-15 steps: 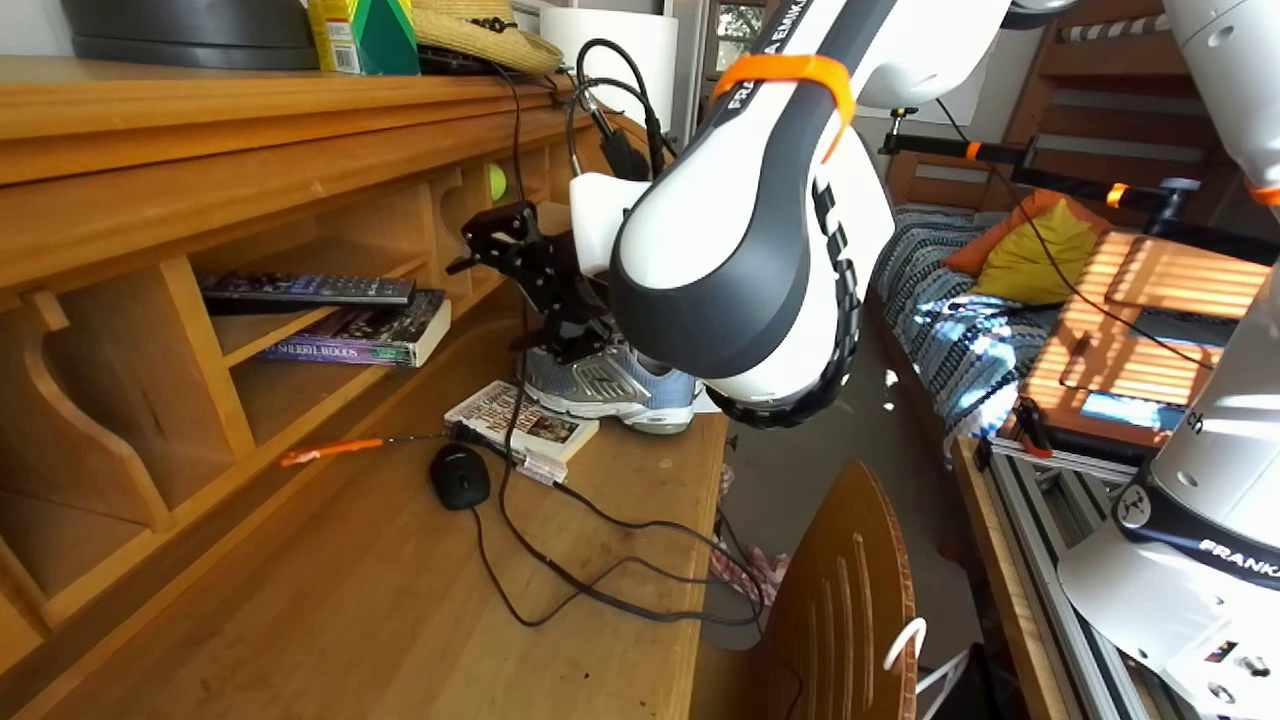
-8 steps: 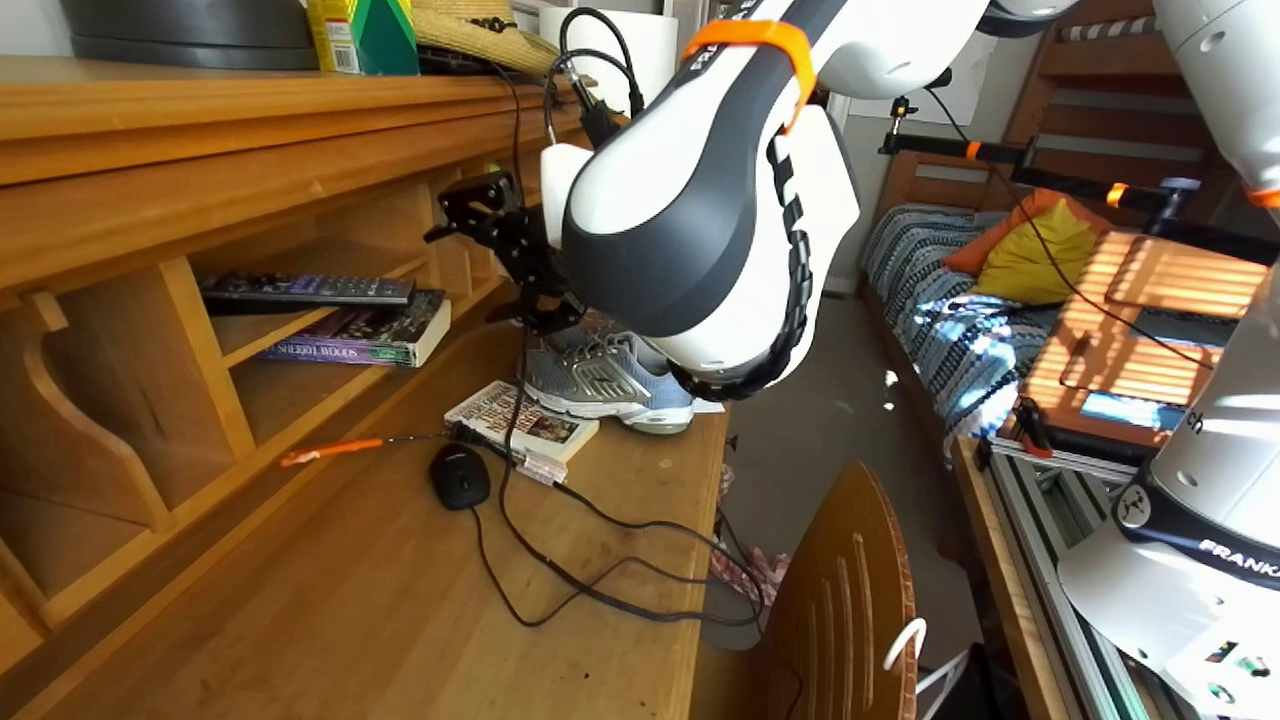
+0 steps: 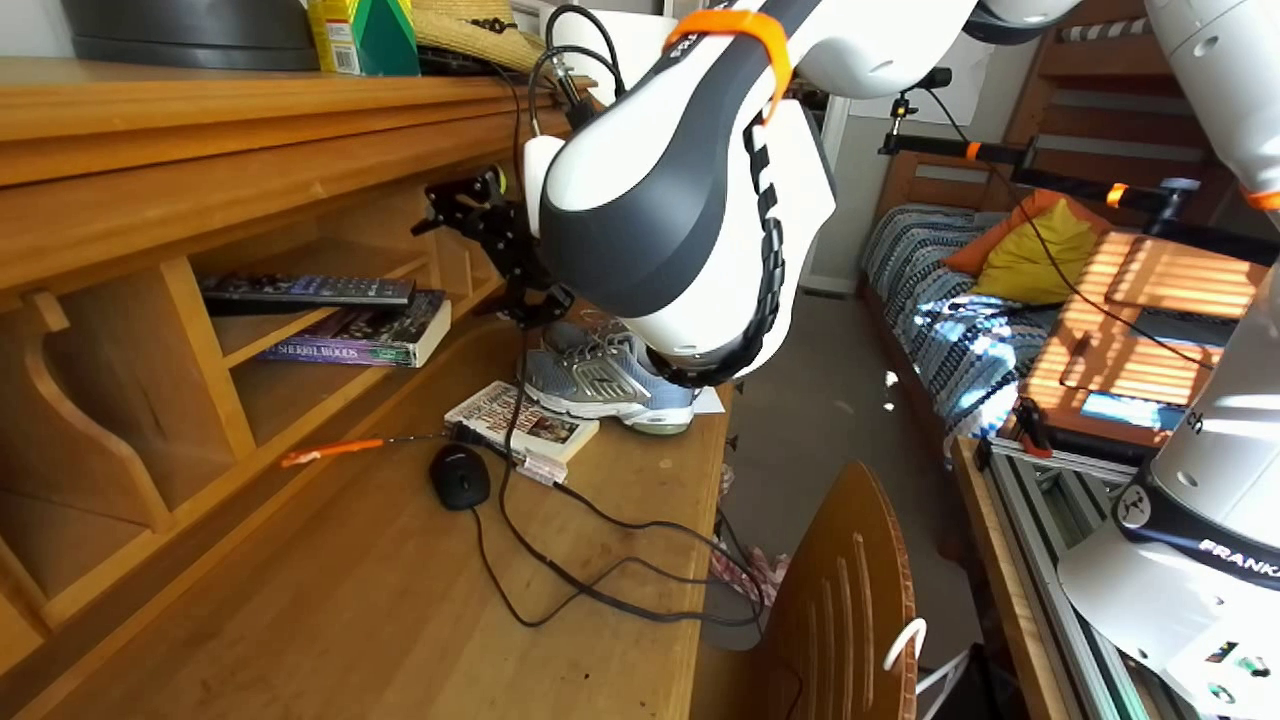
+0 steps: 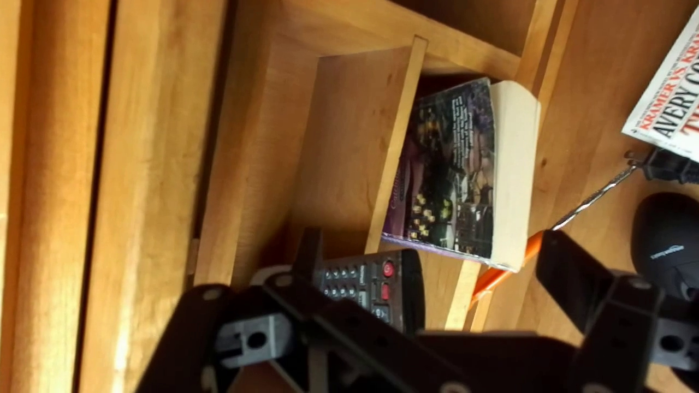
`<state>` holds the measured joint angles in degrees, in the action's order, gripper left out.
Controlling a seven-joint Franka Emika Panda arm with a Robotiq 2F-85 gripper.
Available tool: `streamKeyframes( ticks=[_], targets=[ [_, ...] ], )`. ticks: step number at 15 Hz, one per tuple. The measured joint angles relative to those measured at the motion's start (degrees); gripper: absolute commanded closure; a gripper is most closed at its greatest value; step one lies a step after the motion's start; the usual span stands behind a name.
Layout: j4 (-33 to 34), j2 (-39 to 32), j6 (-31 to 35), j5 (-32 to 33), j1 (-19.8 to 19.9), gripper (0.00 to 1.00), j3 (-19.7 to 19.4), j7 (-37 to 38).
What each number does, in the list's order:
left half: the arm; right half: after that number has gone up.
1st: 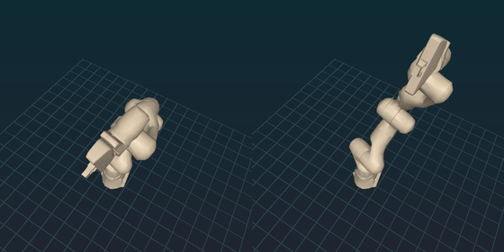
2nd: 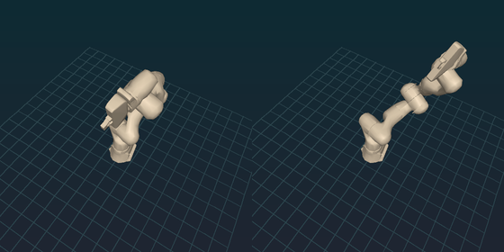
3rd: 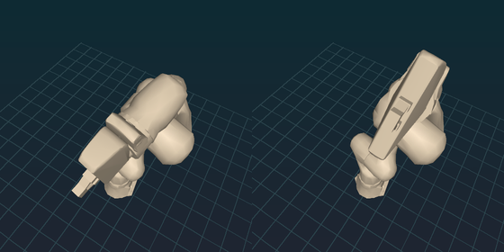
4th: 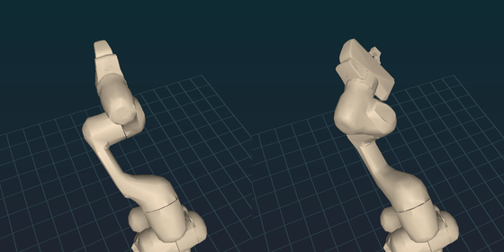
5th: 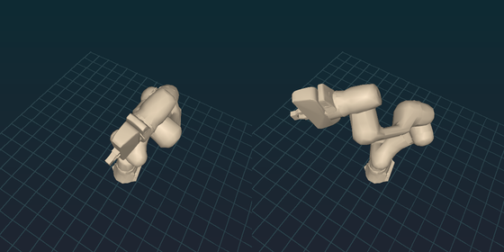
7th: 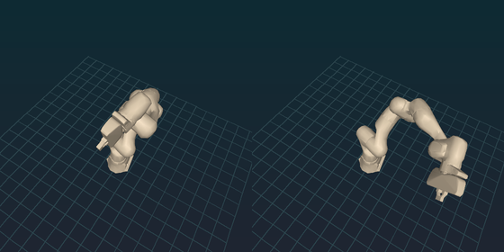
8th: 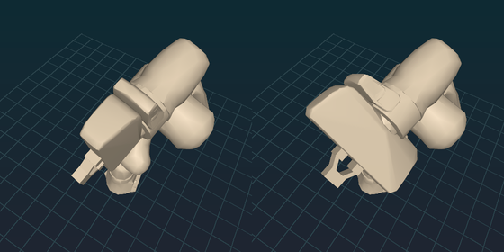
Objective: Open the drawer on the right then pick up the remote control and put it on the countertop.
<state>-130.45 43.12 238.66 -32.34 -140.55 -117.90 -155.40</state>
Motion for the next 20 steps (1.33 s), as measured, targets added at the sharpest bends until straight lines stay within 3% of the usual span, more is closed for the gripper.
streamKeyframes(
  ticks=[18, 20],
  targets=[
    [1.16, -2.49, -10.84, 8.31, 0.03, 0.05, -2.71, -0.08],
    [1.78, -2.73, -12.62, 8.97, 0.03, 0.10, -2.70, -0.08]
  ],
)
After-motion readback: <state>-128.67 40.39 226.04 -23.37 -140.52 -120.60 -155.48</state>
